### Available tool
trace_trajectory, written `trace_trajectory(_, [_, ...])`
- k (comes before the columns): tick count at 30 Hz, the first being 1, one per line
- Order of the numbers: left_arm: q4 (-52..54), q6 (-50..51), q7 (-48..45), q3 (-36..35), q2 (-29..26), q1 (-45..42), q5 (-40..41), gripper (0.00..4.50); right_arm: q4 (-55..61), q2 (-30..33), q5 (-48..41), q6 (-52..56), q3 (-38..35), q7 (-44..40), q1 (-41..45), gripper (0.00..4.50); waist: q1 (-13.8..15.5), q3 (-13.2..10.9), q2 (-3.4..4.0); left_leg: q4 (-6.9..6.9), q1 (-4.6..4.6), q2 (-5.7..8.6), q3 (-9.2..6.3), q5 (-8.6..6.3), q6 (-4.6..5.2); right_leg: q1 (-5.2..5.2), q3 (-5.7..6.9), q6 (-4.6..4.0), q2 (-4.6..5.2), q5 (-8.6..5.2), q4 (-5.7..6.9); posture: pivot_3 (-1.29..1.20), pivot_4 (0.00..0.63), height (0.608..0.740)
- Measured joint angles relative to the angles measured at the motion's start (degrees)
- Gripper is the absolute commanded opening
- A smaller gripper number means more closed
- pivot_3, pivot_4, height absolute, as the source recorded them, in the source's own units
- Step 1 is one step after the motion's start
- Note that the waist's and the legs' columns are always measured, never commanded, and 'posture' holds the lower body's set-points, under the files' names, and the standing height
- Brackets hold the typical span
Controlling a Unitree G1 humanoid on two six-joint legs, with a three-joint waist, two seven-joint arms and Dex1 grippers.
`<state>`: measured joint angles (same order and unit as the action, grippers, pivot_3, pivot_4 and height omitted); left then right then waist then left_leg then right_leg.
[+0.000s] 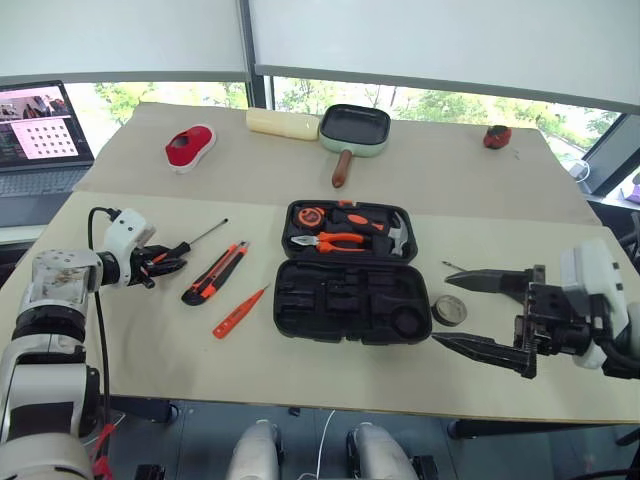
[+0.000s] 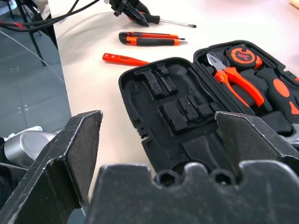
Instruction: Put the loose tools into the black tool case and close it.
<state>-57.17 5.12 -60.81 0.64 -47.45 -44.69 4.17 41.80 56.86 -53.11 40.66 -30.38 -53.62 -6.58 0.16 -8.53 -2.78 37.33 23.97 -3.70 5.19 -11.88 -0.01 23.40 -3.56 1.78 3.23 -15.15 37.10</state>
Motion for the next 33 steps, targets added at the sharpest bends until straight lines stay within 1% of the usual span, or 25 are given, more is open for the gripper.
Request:
trace_trajectory(3, [0.51, 0.17, -3.3, -0.34, 0.66, -1.28, 0.67, 0.9, 0.78, -0.5, 0.07, 0.04, -0.47, 1.39, -2.12, 4.5, 0.02, 0.0, -0.01, 0.18, 0.26, -0.01, -0.13, 0.0, 0.0, 0.09, 0.13, 0.01, 0.0, 0.01, 0.01, 0.0, 0.15, 0.74])
trace_trajectory(5, [3.0, 0.44, -6.57, -0.97, 1.46, -2.79, 2.41, 0.9, 1.41, -0.58, 0.17, 0.02, -0.64, 1.99, -3.11, 4.5, 0.3, -0.01, -0.01, 0.46, 0.54, -0.03, -0.28, -0.02, 0.03, 0.17, 0.29, 0.04, 0.0, 0.02, 0.04, 0.0, 0.15, 0.74])
trace_trajectory(8, [12.18, 4.43, -15.88, -0.94, 2.78, -5.2, 6.62, 0.9, 1.89, -2.08, 0.59, 0.0, -1.59, 3.42, -4.6, 4.5, 0.83, -0.03, -0.06, 0.64, 0.81, 0.01, -0.41, -0.02, 0.04, 0.23, 0.46, 0.12, 0.04, 0.08, 0.03, 0.0, 0.15, 0.74])
trace_trajectory(9, [14.27, 5.15, -17.44, -0.5, 3.29, -6.33, 7.09, 0.9, 1.81, -2.16, 0.56, 0.0, -1.74, 3.69, -5.0, 4.5, 0.93, -0.03, -0.06, 0.66, 0.81, 0.05, -0.43, -0.02, 0.05, 0.2, 0.46, 0.13, 0.05, 0.08, 0.03, 0.0, 0.15, 0.74])
trace_trajectory(12, [19.83, 3.98, -21.78, 3.53, 6.46, -10.79, 6.19, 0.9, 1.42, -2.15, 0.54, 0.05, -1.88, 4.14, -5.27, 4.5, 0.89, -0.01, -0.03, 0.69, 0.68, 0.08, -0.46, -0.02, 0.06, 0.03, 0.44, 0.15, 0.05, 0.09, 0.01, 0.0, 0.15, 0.74])
trace_trajectory(15, [22.18, 2.8, -24.8, 8.98, 9.42, -11.63, 3.6, 0.9, 1.47, -1.97, 1.18, 0.17, -1.84, 4.43, -5.67, 4.5, 0.41, 0.01, 0.05, 0.69, 0.63, 0.07, -0.49, -0.02, 0.06, -0.01, 0.43, 0.15, 0.01, 0.09, 0.0, 0.0, 0.15, 0.74])
trace_trajectory(19, [22.17, 0.03, -22.58, 14.62, 14.85, -11.61, -1.75, 0.9, 1.75, -2.91, 3.14, -0.02, -1.52, 6.34, -6.48, 4.5, 0.02, 0.01, 0.05, 0.69, 0.67, 0.05, -0.58, -0.02, 0.07, 0.0, 0.41, 0.15, -0.05, 0.09, 0.01, 0.0, 0.15, 0.74])
trace_trajectory(20, [22.16, 0.69, -21.6, 15.63, 16.82, -11.61, -2.3, 0.9, 1.95, -3.6, 3.91, -0.08, -1.32, 7.51, -6.3, 4.5, 0.04, 0.0, 0.04, 0.71, 0.69, 0.06, -0.59, -0.02, 0.07, 0.0, 0.41, 0.15, -0.04, 0.09, 0.01, 0.0, 0.15, 0.74])
trace_trajectory(22, [22.21, 2.18, -21.04, 16.55, 18.93, -11.61, -2.6, 0.9, 2.05, -4.3, 4.81, -0.09, -1.03, 9.27, -5.56, 4.5, -0.06, 0.0, 0.04, 0.73, 0.71, 0.07, -0.59, -0.02, 0.07, 0.02, 0.4, 0.16, -0.03, 0.09, 0.0, 0.0, 0.15, 0.74])
trace_trajectory(28, [24.42, 3.46, -20.29, 18.89, 20.25, -11.54, -4.73, 0.9, 2.81, -5.21, 5.08, -0.09, -0.62, 11.48, -5.34, 4.5, -0.17, 0.0, 0.05, 0.73, 0.7, 0.08, -0.63, -0.02, 0.07, 0.02, 0.4, 0.16, -0.03, 0.09, 0.01, 0.0, 0.15, 0.74])
trace_trajectory(33, [22.03, 2.64, -18.63, 20.41, 21.36, -11.55, -6.89, 0.9, 3.81, -6.03, 5.22, -0.1, 0.41, 12.74, -5.42, 4.5, -0.06, 0.0, 0.05, 0.74, 0.71, 0.1, -0.64, -0.02, 0.07, 0.01, 0.4, 0.16, -0.02, 0.09, 0.01, 0.0, 0.15, 0.74])
